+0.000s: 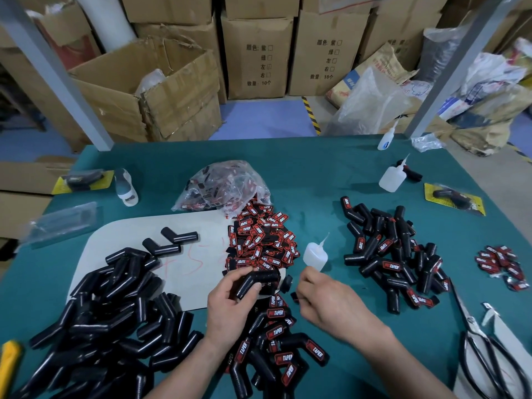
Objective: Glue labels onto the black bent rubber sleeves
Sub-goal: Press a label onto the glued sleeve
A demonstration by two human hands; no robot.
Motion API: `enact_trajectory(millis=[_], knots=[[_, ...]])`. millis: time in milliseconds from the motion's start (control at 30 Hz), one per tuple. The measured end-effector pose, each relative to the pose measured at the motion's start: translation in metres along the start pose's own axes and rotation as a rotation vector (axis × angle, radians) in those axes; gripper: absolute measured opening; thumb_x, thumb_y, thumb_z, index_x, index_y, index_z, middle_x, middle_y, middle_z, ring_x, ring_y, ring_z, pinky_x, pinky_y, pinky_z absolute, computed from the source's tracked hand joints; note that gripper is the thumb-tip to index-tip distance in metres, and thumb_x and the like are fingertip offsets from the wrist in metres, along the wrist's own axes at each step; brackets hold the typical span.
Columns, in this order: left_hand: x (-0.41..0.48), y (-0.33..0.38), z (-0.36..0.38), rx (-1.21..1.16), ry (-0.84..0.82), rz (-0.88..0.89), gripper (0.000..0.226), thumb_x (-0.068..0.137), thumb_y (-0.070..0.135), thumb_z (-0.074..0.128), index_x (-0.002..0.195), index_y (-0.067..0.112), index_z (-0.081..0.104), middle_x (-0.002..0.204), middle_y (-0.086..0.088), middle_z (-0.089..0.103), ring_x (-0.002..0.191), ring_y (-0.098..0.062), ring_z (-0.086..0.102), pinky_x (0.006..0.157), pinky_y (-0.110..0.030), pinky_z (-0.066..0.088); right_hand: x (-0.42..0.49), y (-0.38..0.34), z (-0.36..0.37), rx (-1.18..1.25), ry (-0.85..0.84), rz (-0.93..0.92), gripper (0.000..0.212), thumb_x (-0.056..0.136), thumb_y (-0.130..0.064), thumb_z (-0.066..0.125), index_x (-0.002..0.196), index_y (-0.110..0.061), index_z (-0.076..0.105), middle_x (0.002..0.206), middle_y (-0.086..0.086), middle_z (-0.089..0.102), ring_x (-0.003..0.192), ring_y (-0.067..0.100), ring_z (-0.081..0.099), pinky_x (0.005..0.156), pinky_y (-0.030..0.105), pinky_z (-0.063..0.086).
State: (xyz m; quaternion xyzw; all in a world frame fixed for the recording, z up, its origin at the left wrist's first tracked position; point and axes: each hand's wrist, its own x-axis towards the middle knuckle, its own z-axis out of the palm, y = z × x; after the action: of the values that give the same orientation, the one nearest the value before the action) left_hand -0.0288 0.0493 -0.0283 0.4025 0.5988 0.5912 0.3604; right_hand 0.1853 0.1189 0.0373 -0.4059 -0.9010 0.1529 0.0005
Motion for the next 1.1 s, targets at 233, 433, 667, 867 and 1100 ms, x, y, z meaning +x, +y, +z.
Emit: enact_trajectory(millis=[233, 433, 667, 867, 1100], knots=[[0.001, 0.001, 0.001, -0.005, 0.046, -0.002, 0.037, 0.082, 0.023, 0.079, 0.110, 0.046, 0.073, 0.114, 0.009, 0.075, 0.106, -0.010, 0.071, 0.089, -0.015, 0.053, 0.009, 0.012, 0.001, 0.276, 0.003, 0.013, 0.022, 0.104, -0.024, 0.047, 0.120, -0.026, 0.061, 0.108, -0.009, 0.058, 0.094, 0.010, 0.057, 0.085, 0.028, 0.047], [0.002, 0.000, 0.002, 0.006, 0.023, 0.022, 0.043, 0.086, 0.011, 0.081, 0.111, 0.044, 0.073, 0.117, 0.007, 0.074, 0.111, -0.011, 0.069, 0.092, -0.014, 0.051, 0.014, 0.008, 0.008, 0.376, 0.141, -0.088, 0.018, 0.101, -0.014, 0.056, 0.115, -0.014, 0.069, 0.106, -0.001, 0.062, 0.094, 0.014, 0.062, 0.086, 0.032, 0.051], [0.004, 0.003, 0.004, -0.006, 0.039, -0.019, 0.050, 0.085, 0.005, 0.082, 0.107, 0.049, 0.075, 0.116, 0.012, 0.075, 0.110, -0.004, 0.069, 0.090, -0.011, 0.050, 0.031, -0.015, -0.008, 0.704, 0.457, -0.045, 0.008, 0.092, -0.010, 0.071, 0.098, -0.009, 0.076, 0.096, -0.006, 0.066, 0.092, 0.006, 0.063, 0.083, 0.015, 0.046], [0.003, 0.004, 0.002, 0.000, 0.034, -0.026, 0.040, 0.088, 0.007, 0.077, 0.115, 0.037, 0.074, 0.119, 0.012, 0.073, 0.115, -0.008, 0.067, 0.098, -0.019, 0.052, 0.038, -0.026, -0.008, 0.813, 0.328, -0.007, 0.005, 0.091, -0.014, 0.072, 0.092, -0.013, 0.077, 0.103, -0.005, 0.063, 0.100, 0.011, 0.061, 0.088, 0.017, 0.044], [0.002, 0.006, 0.002, 0.109, -0.043, 0.017, 0.043, 0.089, 0.008, 0.077, 0.119, 0.038, 0.070, 0.123, 0.026, 0.067, 0.119, 0.002, 0.062, 0.102, -0.028, 0.052, 0.034, -0.020, -0.015, 0.816, 0.220, -0.010, 0.005, 0.091, -0.016, 0.073, 0.089, -0.015, 0.077, 0.107, -0.008, 0.062, 0.089, 0.006, 0.060, 0.076, 0.015, 0.043]])
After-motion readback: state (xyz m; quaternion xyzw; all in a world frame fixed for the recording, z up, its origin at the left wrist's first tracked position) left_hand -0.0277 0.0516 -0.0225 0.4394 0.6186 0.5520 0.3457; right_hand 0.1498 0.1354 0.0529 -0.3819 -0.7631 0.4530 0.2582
